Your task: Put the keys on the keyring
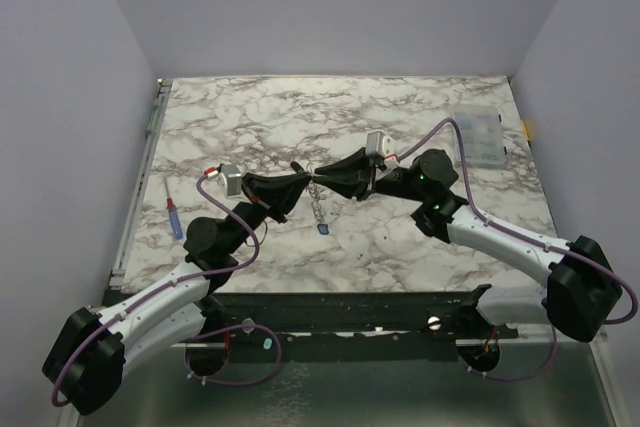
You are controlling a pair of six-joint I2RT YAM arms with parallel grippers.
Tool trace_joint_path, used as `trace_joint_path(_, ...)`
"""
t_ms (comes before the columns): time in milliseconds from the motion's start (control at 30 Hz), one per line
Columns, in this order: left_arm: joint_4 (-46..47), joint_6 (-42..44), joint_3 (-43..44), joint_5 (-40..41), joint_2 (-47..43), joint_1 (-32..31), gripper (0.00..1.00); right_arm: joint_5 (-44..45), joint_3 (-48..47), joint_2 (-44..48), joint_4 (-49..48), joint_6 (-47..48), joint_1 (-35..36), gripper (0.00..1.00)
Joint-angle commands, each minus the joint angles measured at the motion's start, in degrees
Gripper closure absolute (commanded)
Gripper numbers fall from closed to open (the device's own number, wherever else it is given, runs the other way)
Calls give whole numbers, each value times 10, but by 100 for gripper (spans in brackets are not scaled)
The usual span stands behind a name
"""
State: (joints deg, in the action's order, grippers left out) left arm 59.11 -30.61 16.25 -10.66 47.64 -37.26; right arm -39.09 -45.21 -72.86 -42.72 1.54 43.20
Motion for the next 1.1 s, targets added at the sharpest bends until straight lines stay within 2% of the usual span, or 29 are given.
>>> trace_joint_path(0,34,6,-4,-1,2,-4,100,-11,-19,-9,8,-2,5,75)
trace_joint_path(100,34,6,-3,-6,5,-5,100,-12,-21,-10,14,0,5,77)
trace_joint_path(367,34,10,-2,-8,9,-7,100,-17,-32,-15,40,7,6,91)
trace_joint_path(467,34,13,-3,-9,8,-8,100,-20,-38,-17,57,11,6,99)
trace_joint_path(567,33,21,-3,-15,6,-8,100,-15,-38,-16,65,19,6,99)
trace_joint_path(600,33,24,-4,-16,4,-8,96,-12,-38,-15,70,23,6,99)
trace_joint_path(667,32,29,-11,-15,-3,-8,79,-4,-37,-10,82,35,6,99)
trace_joint_path(733,32,27,-25,-3,-14,-8,54,4,-37,-4,95,47,6,99)
trace_joint_path(833,30,15,-52,35,-36,-8,11,14,-32,6,106,61,6,99)
trace_joint_path(867,30,12,-61,48,-46,-8,2,16,-31,10,108,64,6,99)
trace_joint_path(967,0,12,-78,77,-85,-7,1,22,-25,17,117,76,7,99)
trace_joint_path(1067,-88,14,-67,117,-125,-7,1,31,-20,25,129,91,6,99)
